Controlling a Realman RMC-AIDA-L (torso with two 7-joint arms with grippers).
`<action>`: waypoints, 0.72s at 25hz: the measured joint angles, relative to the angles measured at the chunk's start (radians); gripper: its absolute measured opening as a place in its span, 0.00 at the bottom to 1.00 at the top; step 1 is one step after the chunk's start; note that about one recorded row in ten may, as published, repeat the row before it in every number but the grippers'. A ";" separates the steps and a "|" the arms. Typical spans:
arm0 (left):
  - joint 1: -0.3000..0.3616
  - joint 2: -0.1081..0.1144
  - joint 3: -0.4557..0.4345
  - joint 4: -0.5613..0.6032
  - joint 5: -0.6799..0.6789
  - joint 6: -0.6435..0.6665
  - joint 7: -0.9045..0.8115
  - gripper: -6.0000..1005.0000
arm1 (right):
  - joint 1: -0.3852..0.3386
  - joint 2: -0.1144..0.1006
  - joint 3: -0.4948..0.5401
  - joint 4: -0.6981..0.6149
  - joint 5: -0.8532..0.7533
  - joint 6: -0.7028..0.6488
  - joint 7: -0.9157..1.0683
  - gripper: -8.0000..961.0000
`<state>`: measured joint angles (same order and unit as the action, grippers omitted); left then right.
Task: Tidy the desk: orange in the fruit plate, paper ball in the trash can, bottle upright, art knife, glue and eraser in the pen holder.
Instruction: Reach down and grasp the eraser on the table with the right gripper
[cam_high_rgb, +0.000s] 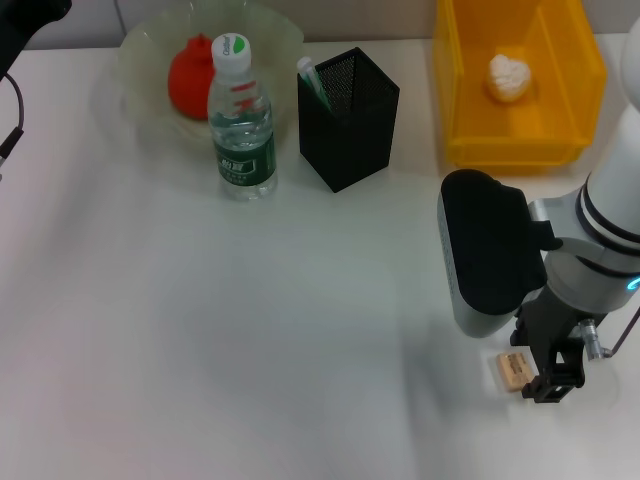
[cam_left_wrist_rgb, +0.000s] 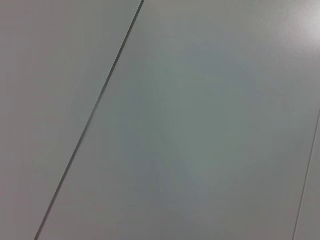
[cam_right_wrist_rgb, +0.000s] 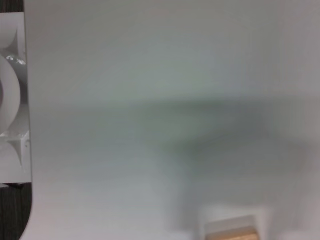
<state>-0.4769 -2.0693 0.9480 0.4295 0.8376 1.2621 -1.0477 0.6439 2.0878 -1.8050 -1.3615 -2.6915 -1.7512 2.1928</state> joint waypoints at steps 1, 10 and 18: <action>0.000 0.000 0.000 0.000 0.000 0.000 0.000 0.77 | 0.000 0.000 0.000 0.000 0.000 0.003 0.000 0.58; 0.003 0.000 0.000 0.000 0.000 -0.006 0.008 0.77 | 0.003 0.000 -0.027 0.008 0.001 0.034 0.001 0.58; 0.004 0.001 -0.005 0.000 0.000 -0.012 0.009 0.77 | 0.002 0.001 -0.046 0.006 0.002 0.046 0.004 0.58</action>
<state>-0.4728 -2.0679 0.9433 0.4295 0.8376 1.2506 -1.0383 0.6461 2.0892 -1.8509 -1.3551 -2.6897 -1.7050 2.1964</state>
